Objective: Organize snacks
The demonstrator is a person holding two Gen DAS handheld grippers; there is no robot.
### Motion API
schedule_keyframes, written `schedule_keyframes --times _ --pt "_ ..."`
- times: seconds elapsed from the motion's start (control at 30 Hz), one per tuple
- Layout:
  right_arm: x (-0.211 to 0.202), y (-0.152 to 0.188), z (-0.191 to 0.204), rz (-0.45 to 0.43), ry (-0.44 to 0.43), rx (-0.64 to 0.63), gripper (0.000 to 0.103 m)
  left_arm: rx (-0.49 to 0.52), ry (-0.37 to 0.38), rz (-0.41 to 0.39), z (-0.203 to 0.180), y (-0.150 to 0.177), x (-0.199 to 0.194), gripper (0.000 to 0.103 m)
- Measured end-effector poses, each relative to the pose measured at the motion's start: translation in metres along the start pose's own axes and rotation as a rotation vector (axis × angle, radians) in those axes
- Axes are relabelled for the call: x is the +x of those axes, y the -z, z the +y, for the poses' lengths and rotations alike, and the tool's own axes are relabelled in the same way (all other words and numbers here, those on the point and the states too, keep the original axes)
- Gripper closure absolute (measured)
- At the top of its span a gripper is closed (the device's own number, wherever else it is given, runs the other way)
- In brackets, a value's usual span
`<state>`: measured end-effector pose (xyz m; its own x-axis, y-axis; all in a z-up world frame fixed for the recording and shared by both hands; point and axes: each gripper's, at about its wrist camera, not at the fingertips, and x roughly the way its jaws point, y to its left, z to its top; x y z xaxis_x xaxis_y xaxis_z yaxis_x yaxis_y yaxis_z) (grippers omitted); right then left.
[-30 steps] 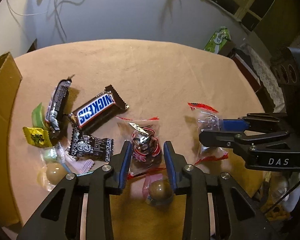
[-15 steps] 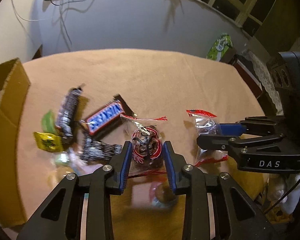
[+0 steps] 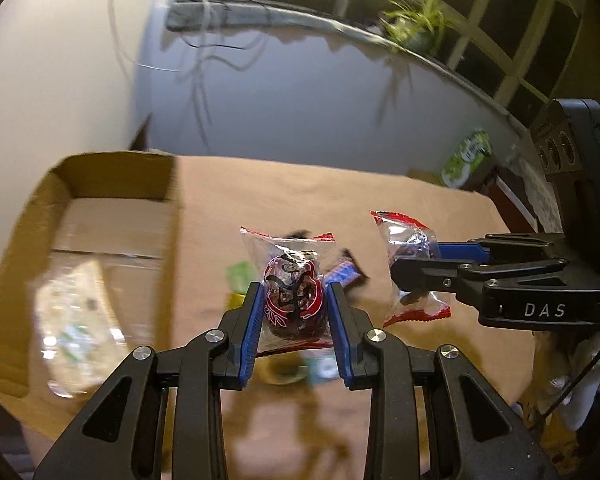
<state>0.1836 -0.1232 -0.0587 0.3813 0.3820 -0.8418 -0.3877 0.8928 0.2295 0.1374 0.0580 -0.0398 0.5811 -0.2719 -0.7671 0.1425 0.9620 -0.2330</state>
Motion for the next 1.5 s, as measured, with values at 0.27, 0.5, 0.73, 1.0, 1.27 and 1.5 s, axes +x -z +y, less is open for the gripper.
schedule_keyframes --times 0.27,0.5,0.73,1.0,1.27,1.5 --pt "0.018 -0.039 0.059 0.001 -0.049 -0.078 0.062 -0.064 -0.052 -0.032 0.045 -0.013 -0.017 0.073" --pt "0.04 -0.069 0.094 0.016 -0.077 -0.116 0.062 -0.107 -0.087 -0.048 0.085 -0.021 -0.026 0.073" --pt "0.07 -0.101 0.111 0.038 -0.1 -0.124 0.062 -0.153 -0.099 -0.034 0.119 -0.027 -0.015 0.073" --pt "0.109 -0.125 0.118 0.075 -0.122 -0.128 0.062 -0.171 -0.117 -0.02 0.136 -0.029 -0.007 0.072" --pt "0.111 -0.126 0.115 0.068 -0.118 -0.118 0.048 -0.175 -0.135 -0.019 0.135 -0.027 -0.011 0.069" --pt "0.083 -0.119 0.113 0.031 -0.106 -0.122 0.046 -0.163 -0.12 -0.042 0.122 -0.024 -0.026 0.069"
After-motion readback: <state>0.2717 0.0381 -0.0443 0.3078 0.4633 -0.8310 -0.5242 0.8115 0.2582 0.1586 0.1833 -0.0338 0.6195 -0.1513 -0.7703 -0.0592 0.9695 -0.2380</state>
